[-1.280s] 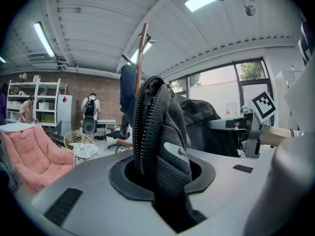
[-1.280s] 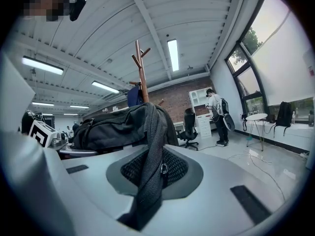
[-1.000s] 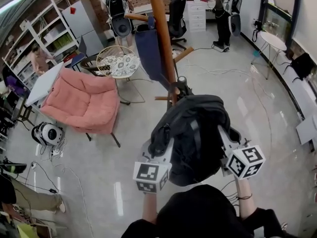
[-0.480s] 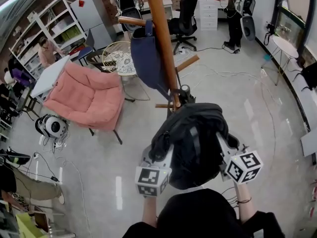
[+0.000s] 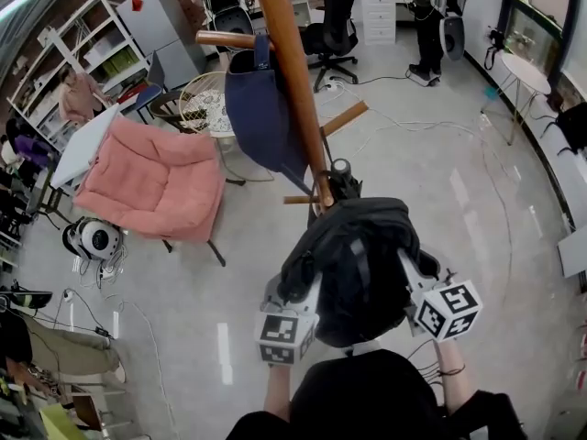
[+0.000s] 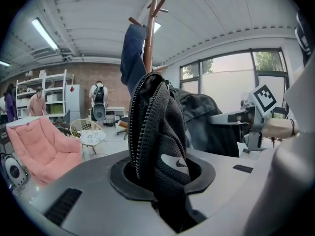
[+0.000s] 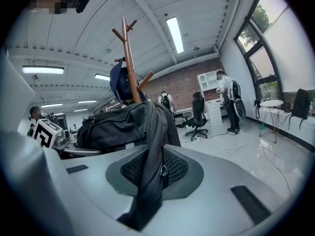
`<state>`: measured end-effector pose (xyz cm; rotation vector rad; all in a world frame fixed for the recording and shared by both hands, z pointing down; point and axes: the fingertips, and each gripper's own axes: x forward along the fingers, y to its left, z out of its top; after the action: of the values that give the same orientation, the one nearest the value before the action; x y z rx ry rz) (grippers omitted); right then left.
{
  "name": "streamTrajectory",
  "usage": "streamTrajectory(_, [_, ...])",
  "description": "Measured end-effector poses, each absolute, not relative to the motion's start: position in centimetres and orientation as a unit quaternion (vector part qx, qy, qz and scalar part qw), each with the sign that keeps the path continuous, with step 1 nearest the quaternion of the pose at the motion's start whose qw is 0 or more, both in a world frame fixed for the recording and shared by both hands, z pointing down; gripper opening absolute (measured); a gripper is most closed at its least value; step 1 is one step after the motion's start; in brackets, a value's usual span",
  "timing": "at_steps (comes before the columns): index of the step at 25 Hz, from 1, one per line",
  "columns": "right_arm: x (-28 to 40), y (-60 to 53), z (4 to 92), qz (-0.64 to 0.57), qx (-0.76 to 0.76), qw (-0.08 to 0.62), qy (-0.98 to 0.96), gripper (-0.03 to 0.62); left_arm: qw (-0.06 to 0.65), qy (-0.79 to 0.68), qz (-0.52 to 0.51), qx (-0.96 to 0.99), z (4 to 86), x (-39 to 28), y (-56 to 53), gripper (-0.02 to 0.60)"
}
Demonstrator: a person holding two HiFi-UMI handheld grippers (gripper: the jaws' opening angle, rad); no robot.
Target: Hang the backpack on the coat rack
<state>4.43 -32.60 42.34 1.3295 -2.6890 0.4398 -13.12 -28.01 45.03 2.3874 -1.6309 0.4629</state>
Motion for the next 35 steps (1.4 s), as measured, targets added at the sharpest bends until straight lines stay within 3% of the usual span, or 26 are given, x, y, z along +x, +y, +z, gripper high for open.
streamTrajectory(22, [3.9,-35.1,47.8,0.150,0.457,0.086,-0.872,0.046,0.146,-0.557,0.155,0.802,51.4,-13.4,-30.6,0.118])
streamTrajectory(35, [2.7,-37.3,50.9,0.152,0.446,0.098,-0.876,0.047,0.131,-0.569,0.162,0.795,53.7,-14.6,-33.0,0.118])
